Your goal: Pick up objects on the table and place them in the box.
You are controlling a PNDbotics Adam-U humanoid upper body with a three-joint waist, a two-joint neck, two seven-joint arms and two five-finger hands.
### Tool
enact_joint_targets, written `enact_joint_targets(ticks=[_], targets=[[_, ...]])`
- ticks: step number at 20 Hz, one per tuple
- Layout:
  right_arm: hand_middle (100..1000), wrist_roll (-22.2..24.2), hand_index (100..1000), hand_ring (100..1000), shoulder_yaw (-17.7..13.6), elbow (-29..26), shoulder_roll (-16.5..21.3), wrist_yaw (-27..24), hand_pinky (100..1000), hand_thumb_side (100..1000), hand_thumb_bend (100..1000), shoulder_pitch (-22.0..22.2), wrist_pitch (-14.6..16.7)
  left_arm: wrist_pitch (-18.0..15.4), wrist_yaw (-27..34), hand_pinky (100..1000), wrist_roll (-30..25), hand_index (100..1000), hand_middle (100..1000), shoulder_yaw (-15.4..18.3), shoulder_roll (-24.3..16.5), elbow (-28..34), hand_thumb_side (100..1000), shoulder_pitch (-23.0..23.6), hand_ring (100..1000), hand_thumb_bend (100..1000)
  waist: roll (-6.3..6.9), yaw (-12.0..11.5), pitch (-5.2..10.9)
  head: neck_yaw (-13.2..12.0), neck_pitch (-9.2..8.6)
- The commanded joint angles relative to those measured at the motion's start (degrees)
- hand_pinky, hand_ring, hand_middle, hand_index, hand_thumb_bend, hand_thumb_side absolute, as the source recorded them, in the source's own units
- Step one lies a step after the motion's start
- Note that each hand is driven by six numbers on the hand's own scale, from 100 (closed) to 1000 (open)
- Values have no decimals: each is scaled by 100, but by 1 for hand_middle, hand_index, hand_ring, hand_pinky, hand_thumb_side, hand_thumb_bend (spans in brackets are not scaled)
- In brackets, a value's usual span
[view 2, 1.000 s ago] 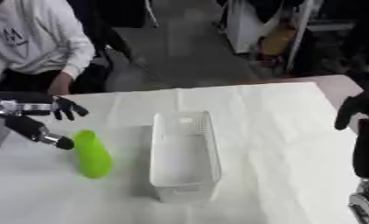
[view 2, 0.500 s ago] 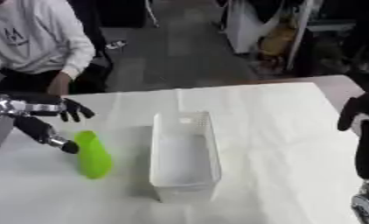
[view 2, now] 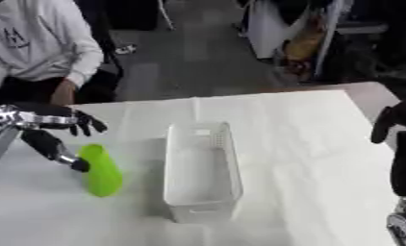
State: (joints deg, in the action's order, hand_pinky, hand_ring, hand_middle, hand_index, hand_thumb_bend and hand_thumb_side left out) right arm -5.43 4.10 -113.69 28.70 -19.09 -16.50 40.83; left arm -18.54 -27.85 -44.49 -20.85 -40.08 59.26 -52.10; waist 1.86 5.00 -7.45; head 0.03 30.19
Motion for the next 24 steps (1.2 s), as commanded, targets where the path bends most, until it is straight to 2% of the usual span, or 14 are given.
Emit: enact_joint_targets(ticks=[1, 7, 8, 12, 24], targets=[[537, 30, 583, 452, -15, -90, 70, -37, 262, 418, 100, -88, 0, -444, -58, 767, -440, 1000, 920, 15, -56, -16, 702, -178, 811, 785, -2, 10, 70, -26, -21], [537, 53, 583, 452, -13, -90, 59, -69, 263, 418, 100, -124, -9, -484, -171, 747, -472, 1000, 918, 9, 31, -179, 691, -197, 800, 779, 1, 41, 65, -29, -2], [537, 58, 583, 453, -13, -90, 58, -74, 263, 419, 100, -130, -10, -485, -187, 662, -485, 1000, 916, 12, 42, -212, 684, -200, 786, 776, 3, 46, 64, -29, 3], [537, 79, 583, 453, -8, -90, 50, -98, 264, 421, 100, -158, -19, -480, -252, 623, -512, 1000, 910, 43, 91, -342, 673, -210, 766, 773, 8, 70, 58, -32, 23], [535, 129, 582, 453, -10, -90, 17, -181, 266, 419, 100, -256, -45, -607, -535, 585, -529, 1000, 893, 95, 263, -716, 649, -211, 726, 756, 21, 155, 44, -43, 53]])
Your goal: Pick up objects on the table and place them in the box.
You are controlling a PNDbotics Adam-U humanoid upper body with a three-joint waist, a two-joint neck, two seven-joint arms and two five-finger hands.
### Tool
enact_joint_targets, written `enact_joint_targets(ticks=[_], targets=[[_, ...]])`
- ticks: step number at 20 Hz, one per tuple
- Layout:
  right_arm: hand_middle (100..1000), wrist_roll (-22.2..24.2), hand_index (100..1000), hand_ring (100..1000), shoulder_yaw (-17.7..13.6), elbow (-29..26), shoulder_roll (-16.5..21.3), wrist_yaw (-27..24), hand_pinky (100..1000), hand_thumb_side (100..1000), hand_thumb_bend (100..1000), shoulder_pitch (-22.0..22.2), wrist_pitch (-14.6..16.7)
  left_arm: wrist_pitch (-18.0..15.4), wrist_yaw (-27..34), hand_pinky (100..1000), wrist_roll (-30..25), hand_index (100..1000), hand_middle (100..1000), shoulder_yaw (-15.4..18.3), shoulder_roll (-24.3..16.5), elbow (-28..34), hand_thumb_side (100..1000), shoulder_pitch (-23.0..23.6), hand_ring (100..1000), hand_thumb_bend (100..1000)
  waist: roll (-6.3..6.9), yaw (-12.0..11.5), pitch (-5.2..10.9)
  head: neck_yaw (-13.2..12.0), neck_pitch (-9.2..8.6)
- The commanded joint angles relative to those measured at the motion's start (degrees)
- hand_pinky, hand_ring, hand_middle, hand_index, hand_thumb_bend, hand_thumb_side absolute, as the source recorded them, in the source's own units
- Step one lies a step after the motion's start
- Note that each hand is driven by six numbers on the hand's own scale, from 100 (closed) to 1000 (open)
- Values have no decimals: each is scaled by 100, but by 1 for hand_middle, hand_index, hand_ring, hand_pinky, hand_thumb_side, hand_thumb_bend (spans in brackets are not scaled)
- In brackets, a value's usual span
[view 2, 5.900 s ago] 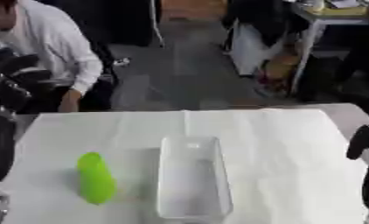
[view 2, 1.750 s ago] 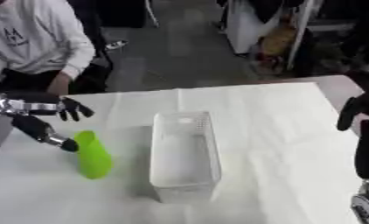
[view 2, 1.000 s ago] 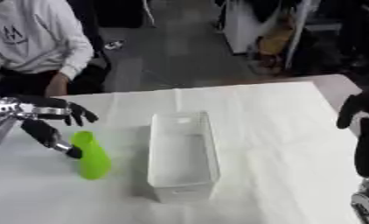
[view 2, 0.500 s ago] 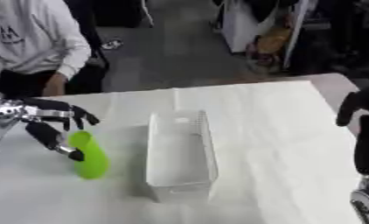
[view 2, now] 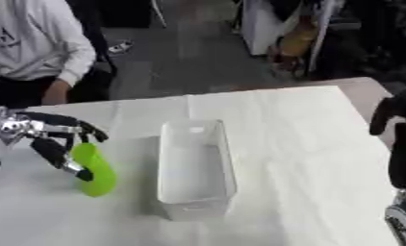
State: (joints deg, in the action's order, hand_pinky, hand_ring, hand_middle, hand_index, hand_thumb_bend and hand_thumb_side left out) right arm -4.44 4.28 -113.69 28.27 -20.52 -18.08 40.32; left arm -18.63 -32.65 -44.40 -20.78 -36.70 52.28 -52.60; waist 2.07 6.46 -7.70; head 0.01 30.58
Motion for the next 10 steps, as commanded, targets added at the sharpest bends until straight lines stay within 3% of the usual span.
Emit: enact_joint_targets(ticks=[1, 10], targets=[[535, 34, 582, 452, -28, -90, 57, -44, 266, 419, 100, -104, 5, -616, -74, 581, -529, 1000, 892, 96, -59, -50, 649, -162, 723, 755, 0, 16, 67, -43, 19], [535, 66, 582, 452, -28, -90, 30, -95, 267, 419, 100, -158, -4, -740, -320, 552, -431, 1000, 879, 161, 103, -326, 622, -157, 694, 740, -2, 67, 46, -76, 34]])
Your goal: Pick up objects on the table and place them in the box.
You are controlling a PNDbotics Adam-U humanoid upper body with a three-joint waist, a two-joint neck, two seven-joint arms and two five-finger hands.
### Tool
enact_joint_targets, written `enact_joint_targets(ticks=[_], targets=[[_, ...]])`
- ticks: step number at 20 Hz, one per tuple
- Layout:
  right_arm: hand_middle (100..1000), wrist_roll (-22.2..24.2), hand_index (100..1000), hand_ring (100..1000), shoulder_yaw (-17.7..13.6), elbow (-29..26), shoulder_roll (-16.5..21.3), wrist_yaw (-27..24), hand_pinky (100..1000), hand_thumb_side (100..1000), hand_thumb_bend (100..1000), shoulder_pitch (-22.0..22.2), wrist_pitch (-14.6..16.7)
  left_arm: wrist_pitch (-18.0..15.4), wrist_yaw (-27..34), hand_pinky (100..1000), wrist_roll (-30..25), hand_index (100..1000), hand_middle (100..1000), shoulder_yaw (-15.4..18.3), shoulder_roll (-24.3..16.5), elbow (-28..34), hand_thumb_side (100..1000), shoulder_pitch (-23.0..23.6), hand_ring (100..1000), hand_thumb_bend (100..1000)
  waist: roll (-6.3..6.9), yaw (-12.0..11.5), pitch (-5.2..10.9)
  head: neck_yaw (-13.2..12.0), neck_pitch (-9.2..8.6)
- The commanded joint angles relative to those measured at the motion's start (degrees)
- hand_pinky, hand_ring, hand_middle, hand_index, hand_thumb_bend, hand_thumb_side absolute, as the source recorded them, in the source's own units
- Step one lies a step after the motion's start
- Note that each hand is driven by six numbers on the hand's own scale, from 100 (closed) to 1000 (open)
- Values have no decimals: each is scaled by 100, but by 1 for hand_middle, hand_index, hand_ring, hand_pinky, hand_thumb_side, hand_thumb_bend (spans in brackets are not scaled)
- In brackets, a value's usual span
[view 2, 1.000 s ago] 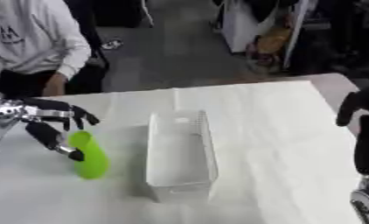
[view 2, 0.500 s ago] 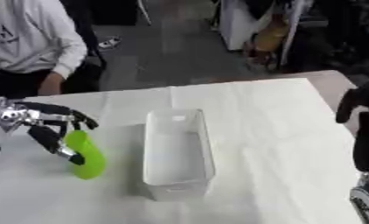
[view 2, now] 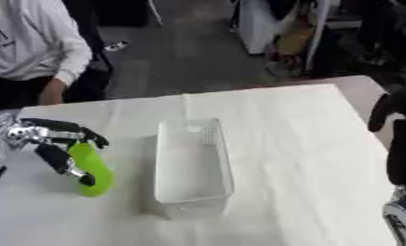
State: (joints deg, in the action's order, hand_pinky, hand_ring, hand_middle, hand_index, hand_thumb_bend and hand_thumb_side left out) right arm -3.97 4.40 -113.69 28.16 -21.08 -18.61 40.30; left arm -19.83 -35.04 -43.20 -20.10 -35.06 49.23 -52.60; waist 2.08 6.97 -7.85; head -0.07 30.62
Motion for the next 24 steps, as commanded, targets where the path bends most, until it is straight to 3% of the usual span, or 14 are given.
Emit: enact_joint_targets(ticks=[1, 10, 14, 15, 16, 19, 24], targets=[[535, 22, 582, 451, -40, -90, 37, -44, 267, 419, 100, -110, -4, -632, -116, 548, -542, 1000, 878, 99, -41, -54, 620, -158, 691, 739, -4, 21, 60, -73, 32], [535, 50, 582, 451, -40, -90, 14, -81, 267, 419, 100, -148, -15, -721, -361, 523, -455, 1000, 856, 157, 73, -294, 595, -143, 651, 718, -5, 60, 51, -93, 35], [535, 63, 582, 451, -36, -90, 3, -94, 267, 419, 100, -160, -18, -768, -423, 503, -386, 925, 840, 191, 100, -355, 575, -127, 626, 704, -6, 76, 46, -101, 42], [535, 67, 582, 451, -35, -90, 0, -97, 267, 419, 100, -163, -19, -773, -441, 493, -372, 870, 835, 199, 106, -373, 564, -122, 618, 694, -7, 79, 43, -104, 43], [535, 71, 582, 451, -34, -90, -2, -100, 267, 419, 100, -165, -20, -776, -461, 498, -361, 886, 837, 207, 113, -391, 568, -120, 621, 698, -7, 81, 42, -106, 45], [535, 78, 582, 451, -34, -90, -10, -107, 267, 420, 100, -172, -21, -780, -525, 417, -336, 796, 812, 232, 137, -452, 541, -108, 582, 668, -8, 91, 36, -112, 53], [535, 85, 582, 451, -35, -90, -20, -117, 267, 420, 100, -183, -24, -762, -612, 300, -309, 739, 762, 269, 169, -547, 520, -96, 513, 595, -7, 105, 28, -103, 58]])
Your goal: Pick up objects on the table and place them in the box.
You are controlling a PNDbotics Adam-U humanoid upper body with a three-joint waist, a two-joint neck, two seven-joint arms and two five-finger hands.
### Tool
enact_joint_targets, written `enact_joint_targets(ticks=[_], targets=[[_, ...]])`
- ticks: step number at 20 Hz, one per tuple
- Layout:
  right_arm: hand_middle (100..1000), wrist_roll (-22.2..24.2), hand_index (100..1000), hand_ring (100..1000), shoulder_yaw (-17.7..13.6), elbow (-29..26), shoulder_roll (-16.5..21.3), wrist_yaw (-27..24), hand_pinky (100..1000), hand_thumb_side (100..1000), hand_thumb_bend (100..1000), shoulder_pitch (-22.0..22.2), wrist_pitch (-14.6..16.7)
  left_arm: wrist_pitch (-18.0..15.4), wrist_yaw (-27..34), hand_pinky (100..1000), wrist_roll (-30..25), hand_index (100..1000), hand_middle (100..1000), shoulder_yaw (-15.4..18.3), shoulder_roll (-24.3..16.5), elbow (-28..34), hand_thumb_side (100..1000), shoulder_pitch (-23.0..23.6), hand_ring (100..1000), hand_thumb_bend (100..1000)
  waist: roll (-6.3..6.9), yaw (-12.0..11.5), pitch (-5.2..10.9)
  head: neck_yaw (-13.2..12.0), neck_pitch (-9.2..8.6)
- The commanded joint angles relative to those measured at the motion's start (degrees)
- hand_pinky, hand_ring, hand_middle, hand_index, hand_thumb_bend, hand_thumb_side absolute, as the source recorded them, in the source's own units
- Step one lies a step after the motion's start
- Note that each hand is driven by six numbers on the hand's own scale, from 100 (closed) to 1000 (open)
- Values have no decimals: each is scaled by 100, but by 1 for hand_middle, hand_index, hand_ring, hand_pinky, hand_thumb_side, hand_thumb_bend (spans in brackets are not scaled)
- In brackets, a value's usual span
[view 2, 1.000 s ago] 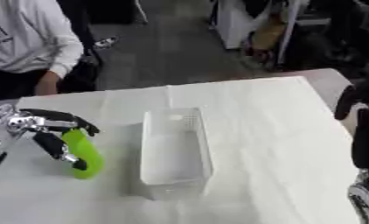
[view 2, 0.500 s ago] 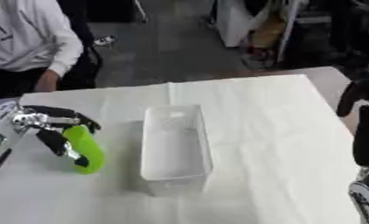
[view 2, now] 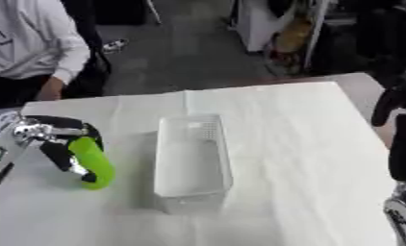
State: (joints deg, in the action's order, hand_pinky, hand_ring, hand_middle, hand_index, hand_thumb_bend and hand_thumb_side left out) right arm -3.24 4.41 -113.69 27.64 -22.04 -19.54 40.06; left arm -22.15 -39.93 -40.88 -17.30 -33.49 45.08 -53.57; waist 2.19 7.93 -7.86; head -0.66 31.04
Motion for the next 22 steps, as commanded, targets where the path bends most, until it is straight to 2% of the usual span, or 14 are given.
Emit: enact_joint_targets(ticks=[1, 2, 3, 4, 6, 7, 8, 9, 11, 13, 15, 17, 19, 22], targets=[[535, 13, 582, 451, -35, -90, 32, -23, 267, 420, 100, -92, 0, -521, -133, 262, -531, 709, 734, -3, 14, -141, 511, 2, 483, 559, -17, 9, 27, -40, 20], [535, 15, 582, 451, -34, -90, 32, -24, 267, 420, 100, -94, -1, -511, -138, 268, -517, 715, 740, 4, 15, -148, 512, 4, 489, 565, -17, 10, 26, -36, 25], [535, 16, 583, 451, -33, -90, 32, -25, 267, 421, 100, -95, -2, -502, -141, 228, -502, 680, 696, 10, 15, -152, 511, 5, 457, 519, -16, 11, 25, -31, 28], [535, 17, 583, 451, -34, -90, 32, -27, 267, 421, 100, -96, -2, -488, -141, 228, -479, 675, 696, 18, 14, -156, 511, 5, 457, 513, -16, 11, 25, -26, 31], [535, 19, 582, 451, -34, -90, 33, -29, 267, 420, 100, -97, -1, -463, -137, 180, -429, 634, 652, 29, 12, -160, 511, 5, 427, 439, -16, 11, 26, -18, 37], [535, 20, 582, 451, -34, -90, 33, -30, 267, 421, 100, -97, -1, -452, -128, 129, -394, 592, 602, 35, 12, -161, 523, 6, 386, 383, -17, 9, 26, -14, 39], [535, 21, 582, 451, -34, -90, 34, -32, 267, 420, 100, -96, -2, -435, -112, 133, -346, 595, 606, 45, 12, -162, 540, 10, 389, 333, -17, 7, 27, -10, 40], [535, 21, 582, 451, -35, -90, 34, -33, 267, 421, 100, -96, -2, -414, -102, 100, -304, 560, 561, 49, 10, -165, 571, 15, 348, 264, -18, 6, 28, -7, 42], [535, 23, 582, 451, -35, -90, 35, -35, 267, 421, 100, -95, -3, -350, -83, 100, -220, 526, 512, 56, 8, -177, 639, 22, 298, 120, -19, 3, 29, -2, 44], [535, 24, 582, 451, -36, -90, 36, -36, 267, 421, 100, -93, -3, -279, -54, 100, -94, 476, 458, 72, 4, -177, 726, 29, 243, 100, -20, -1, 31, 5, 45], [534, 24, 582, 451, -38, -90, 38, -36, 267, 421, 100, -90, -3, -208, -24, 100, 74, 445, 419, 77, -4, -163, 719, 37, 205, 100, -21, -5, 33, 11, 43], [533, 24, 582, 451, -39, -90, 42, -34, 267, 422, 100, -83, -6, -168, -6, 100, 204, 416, 331, 77, -19, -129, 715, 44, 100, 100, -22, -13, 35, 19, 46], [533, 23, 582, 451, -40, -90, 45, -30, 266, 422, 100, -79, -6, -139, 7, 100, 319, 399, 257, 79, -33, -86, 703, 56, 100, 100, -22, -19, 36, 24, 51], [533, 19, 582, 451, -44, -90, 49, -23, 266, 422, 100, -71, -5, -118, 72, 100, 535, 382, 198, 104, -64, -2, 686, 78, 100, 100, -24, -29, 38, 36, 56]])
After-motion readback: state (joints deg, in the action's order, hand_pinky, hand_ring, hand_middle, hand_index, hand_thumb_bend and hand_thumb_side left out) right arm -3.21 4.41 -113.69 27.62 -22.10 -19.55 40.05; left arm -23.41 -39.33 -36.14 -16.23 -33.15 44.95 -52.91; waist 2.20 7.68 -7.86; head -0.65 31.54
